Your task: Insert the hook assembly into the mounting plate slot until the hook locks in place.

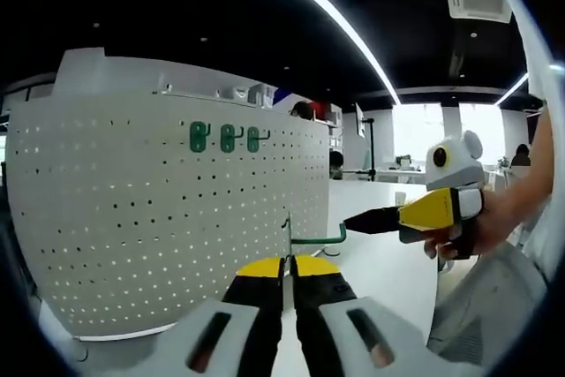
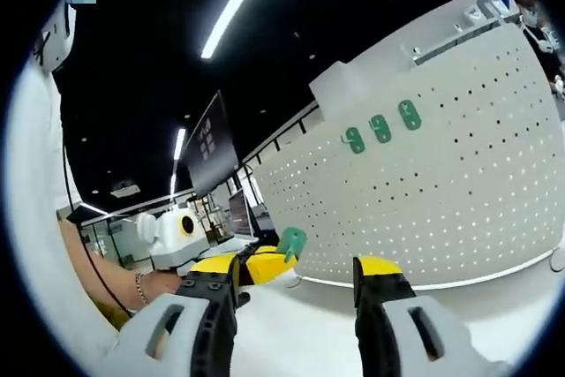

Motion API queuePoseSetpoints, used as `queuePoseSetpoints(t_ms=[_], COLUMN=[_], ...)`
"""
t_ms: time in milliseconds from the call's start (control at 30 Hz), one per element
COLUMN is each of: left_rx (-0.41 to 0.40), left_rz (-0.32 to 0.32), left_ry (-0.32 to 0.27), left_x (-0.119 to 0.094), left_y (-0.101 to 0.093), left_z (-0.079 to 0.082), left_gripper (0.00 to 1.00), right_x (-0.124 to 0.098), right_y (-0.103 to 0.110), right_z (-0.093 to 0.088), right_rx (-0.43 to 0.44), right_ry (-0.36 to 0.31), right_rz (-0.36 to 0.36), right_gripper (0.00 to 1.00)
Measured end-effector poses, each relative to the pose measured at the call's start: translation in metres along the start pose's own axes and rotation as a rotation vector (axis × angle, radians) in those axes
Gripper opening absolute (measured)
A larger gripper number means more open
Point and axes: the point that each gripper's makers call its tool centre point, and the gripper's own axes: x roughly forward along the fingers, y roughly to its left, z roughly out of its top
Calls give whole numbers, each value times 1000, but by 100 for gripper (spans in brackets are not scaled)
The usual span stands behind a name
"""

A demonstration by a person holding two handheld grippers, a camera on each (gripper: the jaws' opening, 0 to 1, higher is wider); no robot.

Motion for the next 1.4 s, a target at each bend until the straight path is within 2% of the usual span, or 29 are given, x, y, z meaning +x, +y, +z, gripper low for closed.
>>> queuePoseSetpoints(t_ms=[500,800,1233,1400], left_rx=[8,16,20,20], left_rz=[12,16,32,31], left_ry=[-2,-4,-11,-16], left_x=[0,0,-2,-1], left_y=[0,-1,1,-1], left_z=[1,2,4,6], left_gripper=[3,3,3,3], right_x=[24,31,39,40], right_y=[8,3,4,5], right_z=[2,7,-2,-4], right_rx=[18,88,140,169], right_ry=[5,-26,-3,7], right_rz=[33,24,18,26], right_gripper=[45,41,37,28])
